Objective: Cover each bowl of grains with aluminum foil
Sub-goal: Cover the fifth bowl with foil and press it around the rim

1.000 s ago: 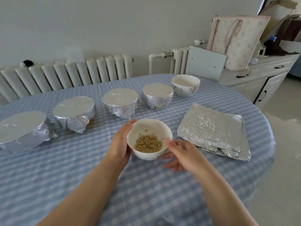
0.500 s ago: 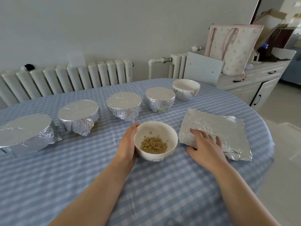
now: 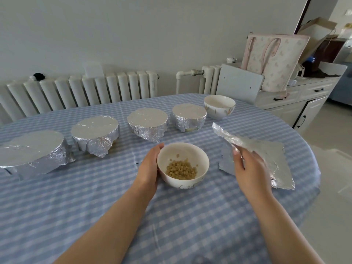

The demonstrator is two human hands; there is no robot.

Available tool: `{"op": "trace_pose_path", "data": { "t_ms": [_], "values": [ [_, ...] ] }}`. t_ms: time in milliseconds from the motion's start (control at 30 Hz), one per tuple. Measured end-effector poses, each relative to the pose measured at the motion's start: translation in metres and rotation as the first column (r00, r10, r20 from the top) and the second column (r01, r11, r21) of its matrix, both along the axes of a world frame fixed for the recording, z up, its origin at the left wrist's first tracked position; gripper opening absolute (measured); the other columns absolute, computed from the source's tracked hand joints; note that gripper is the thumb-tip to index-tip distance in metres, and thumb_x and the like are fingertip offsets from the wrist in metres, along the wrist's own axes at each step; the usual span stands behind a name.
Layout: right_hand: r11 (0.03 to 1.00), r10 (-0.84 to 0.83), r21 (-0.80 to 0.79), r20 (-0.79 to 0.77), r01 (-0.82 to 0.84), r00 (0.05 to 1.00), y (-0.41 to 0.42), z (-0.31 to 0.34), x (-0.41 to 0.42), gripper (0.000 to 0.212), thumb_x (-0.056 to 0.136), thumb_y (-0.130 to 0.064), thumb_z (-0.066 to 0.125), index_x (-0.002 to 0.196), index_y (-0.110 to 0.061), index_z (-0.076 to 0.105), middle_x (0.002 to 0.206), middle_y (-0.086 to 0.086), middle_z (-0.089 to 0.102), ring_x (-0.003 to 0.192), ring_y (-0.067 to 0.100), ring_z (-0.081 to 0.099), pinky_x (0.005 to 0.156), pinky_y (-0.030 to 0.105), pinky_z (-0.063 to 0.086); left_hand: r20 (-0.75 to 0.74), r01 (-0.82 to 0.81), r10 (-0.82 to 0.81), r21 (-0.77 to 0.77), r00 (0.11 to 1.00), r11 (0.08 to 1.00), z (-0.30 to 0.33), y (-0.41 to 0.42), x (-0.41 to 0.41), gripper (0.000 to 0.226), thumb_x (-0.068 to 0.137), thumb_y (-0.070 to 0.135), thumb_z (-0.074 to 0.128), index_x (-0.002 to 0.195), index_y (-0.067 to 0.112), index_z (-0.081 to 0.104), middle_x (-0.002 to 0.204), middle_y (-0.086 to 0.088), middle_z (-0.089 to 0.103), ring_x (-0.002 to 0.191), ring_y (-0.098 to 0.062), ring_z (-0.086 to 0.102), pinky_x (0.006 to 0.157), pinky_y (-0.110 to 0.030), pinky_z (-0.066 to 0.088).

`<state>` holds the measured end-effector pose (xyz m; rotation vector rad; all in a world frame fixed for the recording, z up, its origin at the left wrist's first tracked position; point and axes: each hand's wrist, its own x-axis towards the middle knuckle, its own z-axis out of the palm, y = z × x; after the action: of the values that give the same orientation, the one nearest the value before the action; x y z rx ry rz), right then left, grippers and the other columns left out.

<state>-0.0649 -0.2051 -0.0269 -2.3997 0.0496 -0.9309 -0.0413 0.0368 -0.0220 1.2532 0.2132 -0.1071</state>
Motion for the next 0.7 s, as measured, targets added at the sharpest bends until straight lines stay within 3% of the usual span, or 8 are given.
{"op": "trace_pose_path", "data": {
  "t_ms": [133, 267, 333, 400, 500, 600, 633, 700],
  "values": [
    [0.975, 0.211, -0.121, 0.232, -0.187, 0.95, 0.025, 0.032, -0.011, 0.035, 0.097, -0.025, 0.044, 0.118, -0.009, 0.066, 0.104, 0.004, 0.072, 0.099, 0.01, 0.058, 0.103, 0.037, 0.042, -0.02, -0.021, 0.02, -0.019, 1.0, 1.0, 0.002, 0.004, 0.003, 0.041, 0.092, 0.042, 0.057, 0.122, 0.016, 0.064, 0.109, -0.006, 0.073, 0.105, -0.024, 0.067, 0.098, -0.042, 0.049],
    [0.858, 0.441, -0.39, 0.227, -0.333, 0.868, 0.057, 0.039, -0.024, 0.03, 0.093, -0.019, 0.052, 0.118, -0.012, 0.067, 0.112, -0.001, 0.072, 0.102, 0.014, 0.067, 0.108, 0.042, 0.04, -0.009, -0.044, 0.043, -0.071, 0.999, 0.997, 0.003, 0.007, 0.005, 0.035, 0.092, 0.035, 0.051, 0.117, 0.015, 0.065, 0.114, -0.011, 0.07, 0.111, -0.031, 0.063, 0.104, -0.047, 0.044],
    [0.8, 0.502, -0.472, 0.189, -0.37, 0.844, 0.073, 0.031, -0.03, 0.028, 0.093, -0.021, 0.052, 0.114, -0.013, 0.07, 0.108, -0.002, 0.073, 0.102, 0.016, 0.069, 0.108, 0.043, 0.038, 0.03, -0.029, 0.032, -0.098, 0.999, 0.995, 0.005, 0.009, 0.005, 0.041, 0.094, 0.034, 0.045, 0.12, 0.007, 0.063, 0.11, -0.012, 0.071, 0.103, -0.03, 0.064, 0.096, -0.047, 0.049],
    [0.762, 0.527, -0.52, 0.15, -0.387, 0.836, 0.085, 0.021, -0.034, 0.026, 0.096, -0.024, 0.051, 0.109, -0.013, 0.071, 0.105, -0.003, 0.074, 0.102, 0.016, 0.07, 0.109, 0.045, 0.038, 0.082, -0.025, 0.033, -0.093, 0.996, 0.995, 0.007, 0.011, 0.004, 0.041, 0.101, 0.032, 0.039, 0.119, 0.002, 0.061, 0.101, -0.009, 0.071, 0.094, -0.024, 0.066, 0.08, -0.037, 0.053],
    [0.727, 0.531, -0.547, 0.066, -0.414, 0.845, 0.091, 0.013, -0.039, 0.032, 0.097, -0.033, 0.05, 0.111, -0.012, 0.07, 0.109, -0.003, 0.073, 0.105, 0.016, 0.069, 0.11, 0.048, 0.037, 0.043, -0.001, 0.009, -0.181, 0.999, 0.984, 0.01, 0.014, 0.003, 0.049, 0.104, 0.042, 0.032, 0.124, 0.007, 0.059, 0.093, -0.005, 0.073, 0.088, -0.018, 0.069, 0.081, -0.033, 0.052],
    [0.687, 0.53, -0.543, -0.078, -0.482, 0.844, 0.09, 0.02, -0.048, 0.069, 0.089, -0.068, 0.043, 0.12, -0.01, 0.065, 0.118, -0.002, 0.07, 0.113, 0.016, 0.065, 0.11, 0.053, 0.034, -0.088, -0.069, 0.051, -0.216, 0.995, 0.974, 0.01, 0.019, 0.005, 0.063, 0.103, 0.052, 0.024, 0.111, 0.003, 0.062, 0.086, -0.011, 0.073, 0.08, -0.024, 0.069, 0.073, -0.036, 0.051],
    [0.689, 0.545, -0.514, -0.098, -0.512, 0.832, 0.088, 0.026, -0.051, 0.079, 0.085, -0.075, 0.038, 0.122, -0.01, 0.064, 0.122, -0.001, 0.068, 0.115, 0.015, 0.063, 0.111, 0.053, 0.033, -0.097, -0.102, 0.086, -0.179, 0.992, 0.979, 0.011, 0.021, 0.006, 0.064, 0.103, 0.052, 0.021, 0.112, 0.003, 0.062, 0.09, -0.013, 0.074, 0.082, -0.025, 0.07, 0.072, -0.036, 0.051],
    [0.742, 0.581, -0.366, -0.066, -0.561, 0.811, 0.081, 0.041, -0.054, 0.078, 0.087, -0.075, 0.034, 0.124, -0.013, 0.063, 0.125, -0.002, 0.066, 0.119, 0.009, 0.059, 0.112, 0.045, 0.033, -0.054, -0.179, 0.173, -0.162, 0.984, 0.97, 0.015, 0.027, 0.008, 0.059, 0.104, 0.049, 0.023, 0.121, 0.006, 0.059, 0.113, -0.013, 0.07, 0.102, -0.027, 0.067, 0.087, -0.043, 0.053]
  ]
}}
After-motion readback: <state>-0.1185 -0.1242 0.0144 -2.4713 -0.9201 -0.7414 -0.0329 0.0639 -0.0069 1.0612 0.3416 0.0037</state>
